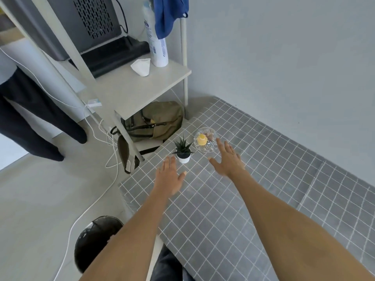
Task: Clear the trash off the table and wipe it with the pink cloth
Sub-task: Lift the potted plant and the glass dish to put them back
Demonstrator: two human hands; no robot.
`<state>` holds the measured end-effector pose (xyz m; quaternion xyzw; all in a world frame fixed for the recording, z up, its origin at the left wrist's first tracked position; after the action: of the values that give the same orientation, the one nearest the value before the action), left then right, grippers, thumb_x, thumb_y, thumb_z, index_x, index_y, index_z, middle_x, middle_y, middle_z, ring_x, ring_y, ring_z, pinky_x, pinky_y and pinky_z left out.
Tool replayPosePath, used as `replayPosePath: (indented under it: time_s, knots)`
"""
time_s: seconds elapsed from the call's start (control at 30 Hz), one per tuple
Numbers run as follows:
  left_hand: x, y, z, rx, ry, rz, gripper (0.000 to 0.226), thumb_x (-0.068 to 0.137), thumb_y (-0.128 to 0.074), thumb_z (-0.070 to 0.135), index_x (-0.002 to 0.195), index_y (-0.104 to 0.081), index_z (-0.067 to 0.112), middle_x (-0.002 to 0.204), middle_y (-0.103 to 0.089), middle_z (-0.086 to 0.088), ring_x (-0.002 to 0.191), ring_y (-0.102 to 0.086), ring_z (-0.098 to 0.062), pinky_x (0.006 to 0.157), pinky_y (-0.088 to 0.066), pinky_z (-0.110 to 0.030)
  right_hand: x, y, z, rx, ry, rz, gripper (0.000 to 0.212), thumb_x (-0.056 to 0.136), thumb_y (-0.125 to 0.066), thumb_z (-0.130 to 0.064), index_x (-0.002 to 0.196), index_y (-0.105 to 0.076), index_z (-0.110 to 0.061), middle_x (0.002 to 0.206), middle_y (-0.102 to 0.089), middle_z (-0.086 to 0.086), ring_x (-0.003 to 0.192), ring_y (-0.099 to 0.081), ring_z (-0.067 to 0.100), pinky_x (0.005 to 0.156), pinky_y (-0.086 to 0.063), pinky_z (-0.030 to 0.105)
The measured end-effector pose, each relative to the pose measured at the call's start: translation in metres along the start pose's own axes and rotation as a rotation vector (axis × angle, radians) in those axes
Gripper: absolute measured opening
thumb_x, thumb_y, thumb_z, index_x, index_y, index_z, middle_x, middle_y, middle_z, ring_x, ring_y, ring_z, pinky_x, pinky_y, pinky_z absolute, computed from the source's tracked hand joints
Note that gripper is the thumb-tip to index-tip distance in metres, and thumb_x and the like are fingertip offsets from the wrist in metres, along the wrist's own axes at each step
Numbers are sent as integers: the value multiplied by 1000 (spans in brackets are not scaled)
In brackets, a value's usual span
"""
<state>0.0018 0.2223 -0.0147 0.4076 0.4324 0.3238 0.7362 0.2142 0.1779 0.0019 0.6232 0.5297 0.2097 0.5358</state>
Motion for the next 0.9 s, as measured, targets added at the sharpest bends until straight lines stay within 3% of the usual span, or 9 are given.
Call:
replayPosePath:
  time_s: [0.2, 0.37, 0.4, 0.47, 0.53, 0.67, 0.9]
  knots:
    - [30, 4, -5, -316, -63, 176, 83, 87, -60, 48, 150, -20, 11, 158, -20, -7, 141, -31, -28, 113, -32, -47, 37, -6, -1, 126, -4, 118, 91, 89, -53, -56, 151, 10, -37, 162, 5, 5, 148, -5, 30, 116, -12, 53]
    - [48, -4, -8, -489, -78, 268, 89, 81, -71, 44, 150, -24, 13, 155, -28, -3, 140, -32, -24, 110, -34, -40, 63, -19, -1, 232, -11, 177, 112, 75, -73, -56, 150, 10, -42, 162, 3, 10, 147, -7, 37, 112, -22, 56]
    - [51, -6, -7, -539, -92, 289, 85, 80, -73, 41, 148, -29, 14, 154, -30, -2, 139, -33, -21, 110, -34, -36, 69, -21, 0, 253, -20, 195, 115, 73, -74, -56, 149, 11, -44, 161, 2, 11, 146, -9, 38, 110, -25, 57]
    - [55, -3, -4, -603, -142, 356, 71, 78, -76, 34, 138, -42, 17, 150, -38, -3, 134, -37, -10, 109, -29, -15, 77, -24, 0, 272, -8, 236, 117, 70, -75, -58, 148, 11, -46, 161, -1, 14, 144, -16, 41, 105, -32, 61]
    - [60, -3, -4, -643, -161, 393, 64, 76, -78, 30, 131, -49, 16, 141, -48, -1, 124, -42, 0, 100, -26, 2, 84, -25, -3, 292, 44, 275, 117, 67, -76, -59, 148, 6, -44, 159, -8, 16, 143, -20, 41, 102, -36, 63]
    - [63, -3, -2, -674, -166, 430, 47, 77, -77, 28, 119, -57, 18, 122, -64, -3, 112, -60, -14, 93, -43, -12, 88, -29, -7, 322, 127, 348, 113, 63, -78, -62, 149, -11, -34, 156, -18, 15, 142, -25, 37, 103, -39, 61]
    - [59, 0, -1, -703, -192, 494, 40, 81, -75, 28, 116, -59, 20, 118, -67, -4, 111, -61, -11, 93, -47, -13, 87, -27, -9, 321, 195, 438, 101, 66, -76, -60, 144, -24, -22, 144, -33, 18, 132, -38, 36, 100, -44, 56]
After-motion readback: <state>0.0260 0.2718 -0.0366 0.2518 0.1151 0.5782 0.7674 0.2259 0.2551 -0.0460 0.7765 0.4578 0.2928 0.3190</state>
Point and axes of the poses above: each hand's wrist, its own x-axis towards the middle knuckle, its own y-axis out of the back of the hand, z = x × y, the point moved 9 cm from there along x, towards the middle knuckle
